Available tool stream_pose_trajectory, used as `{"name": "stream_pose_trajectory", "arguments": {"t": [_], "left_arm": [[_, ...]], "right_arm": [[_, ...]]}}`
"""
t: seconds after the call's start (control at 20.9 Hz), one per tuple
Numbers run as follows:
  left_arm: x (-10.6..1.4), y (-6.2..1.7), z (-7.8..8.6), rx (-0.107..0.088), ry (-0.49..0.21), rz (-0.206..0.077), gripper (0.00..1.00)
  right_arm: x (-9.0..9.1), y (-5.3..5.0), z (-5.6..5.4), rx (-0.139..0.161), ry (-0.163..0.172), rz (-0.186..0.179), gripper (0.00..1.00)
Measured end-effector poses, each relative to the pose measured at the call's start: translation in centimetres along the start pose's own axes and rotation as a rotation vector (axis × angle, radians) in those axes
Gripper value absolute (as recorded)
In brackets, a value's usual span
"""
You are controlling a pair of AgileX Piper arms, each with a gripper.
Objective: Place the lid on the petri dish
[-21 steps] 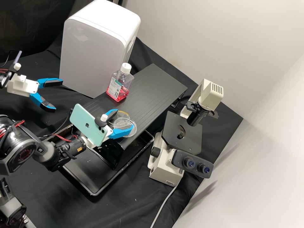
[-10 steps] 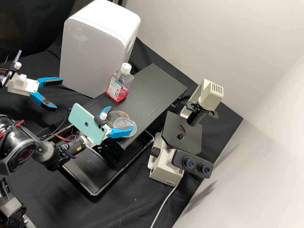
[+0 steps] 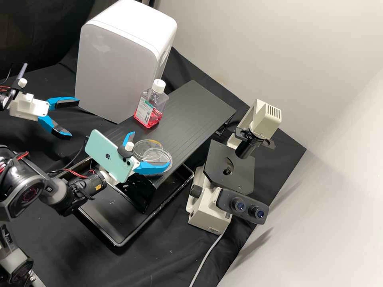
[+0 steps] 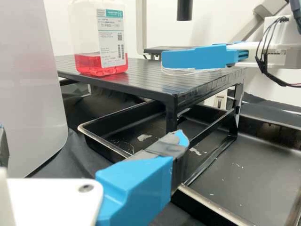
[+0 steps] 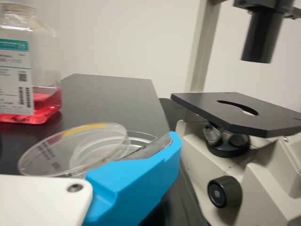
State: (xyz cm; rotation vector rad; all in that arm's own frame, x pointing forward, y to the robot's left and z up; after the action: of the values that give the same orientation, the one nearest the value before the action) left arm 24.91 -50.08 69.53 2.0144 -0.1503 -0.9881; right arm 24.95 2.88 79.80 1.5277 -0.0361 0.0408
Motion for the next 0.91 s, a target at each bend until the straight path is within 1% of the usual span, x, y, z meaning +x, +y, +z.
{"name": "stream_pose_trajectory", "arguments": {"t": [0.1, 0.19, 0.29, 0.43, 0.48, 0.62, 0.91], "left_arm": [[0.0, 0.00, 0.0, 0.000, 0.000, 0.000, 1.00], [0.0, 0.00, 0.0, 0.000, 0.000, 0.000, 1.00], [0.0, 0.02, 0.0, 0.000, 0.000, 0.001, 1.00], [0.0, 0.02, 0.0, 0.000, 0.000, 0.001, 1.00], [0.0, 0.02, 0.0, 0.000, 0.000, 0.001, 1.00], [0.0, 0.02, 0.0, 0.000, 0.000, 0.001, 1.00], [0.0, 0.02, 0.0, 0.000, 0.000, 0.001, 1.00]], "right_arm": [[0.0, -0.3, -0.3, 0.000, 0.011, -0.013, 1.00], [0.0, -0.7, -0.4, -0.014, 0.018, -0.027, 1.00], [0.1, -0.9, -0.4, -0.039, 0.012, -0.029, 1.00], [0.5, -1.1, -0.4, -0.085, 0.003, -0.031, 1.00], [0.6, -1.2, -0.3, -0.094, -0.003, -0.034, 1.00], [0.7, -1.4, -0.1, -0.097, -0.013, -0.038, 1.00], [0.7, -1.4, -0.1, -0.097, -0.013, -0.038, 1.00]]}}
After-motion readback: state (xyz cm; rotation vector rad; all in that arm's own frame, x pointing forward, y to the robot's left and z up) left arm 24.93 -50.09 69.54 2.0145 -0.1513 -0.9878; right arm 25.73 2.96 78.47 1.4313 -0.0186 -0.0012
